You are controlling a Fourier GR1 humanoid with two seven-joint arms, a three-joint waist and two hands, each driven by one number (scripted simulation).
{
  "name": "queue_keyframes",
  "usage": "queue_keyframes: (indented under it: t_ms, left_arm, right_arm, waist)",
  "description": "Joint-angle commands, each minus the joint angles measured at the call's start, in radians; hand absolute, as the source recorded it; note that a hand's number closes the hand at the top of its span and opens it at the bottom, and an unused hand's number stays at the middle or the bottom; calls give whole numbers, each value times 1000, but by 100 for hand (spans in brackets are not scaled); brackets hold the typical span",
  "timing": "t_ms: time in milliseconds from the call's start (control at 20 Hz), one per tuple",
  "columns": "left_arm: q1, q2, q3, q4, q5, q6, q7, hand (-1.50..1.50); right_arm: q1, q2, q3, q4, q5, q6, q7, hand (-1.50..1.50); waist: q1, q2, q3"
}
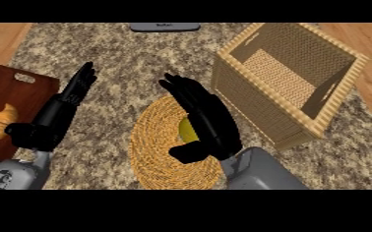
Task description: Pick the lemon from the placemat and place it in the basket
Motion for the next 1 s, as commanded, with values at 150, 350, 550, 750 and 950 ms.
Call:
queue_keyframes:
  t_ms: [150, 350, 550, 750, 950]
  left_arm:
    - [-2, -8, -5, -7, -14, -1, 2, 0]
    - [-1, -40, -23, -15, -22, 6, 11, 0]
    - [1, -44, -5, 7, -35, -13, -18, 0]
    - [6, -61, 15, 9, -62, -33, -30, 0]
    - [-26, -109, 16, 58, -103, -35, -18, 0]
  right_arm:
    - [-135, -111, 52, -121, 8, 451, 373, -150]
    - [-168, -103, -16, -276, -180, 686, 563, -150]
    - [-228, -110, -152, -388, -365, 864, 728, -150]
    - [-132, -148, -206, -491, -422, 887, 788, -150]
    - [-107, -152, -212, -565, -423, 892, 813, -150]
  waist:
    - [0, 0, 0]
    - [4, 5, 3]
    - [16, 12, 3]
    - [22, 15, 4]
    - [23, 17, 4]
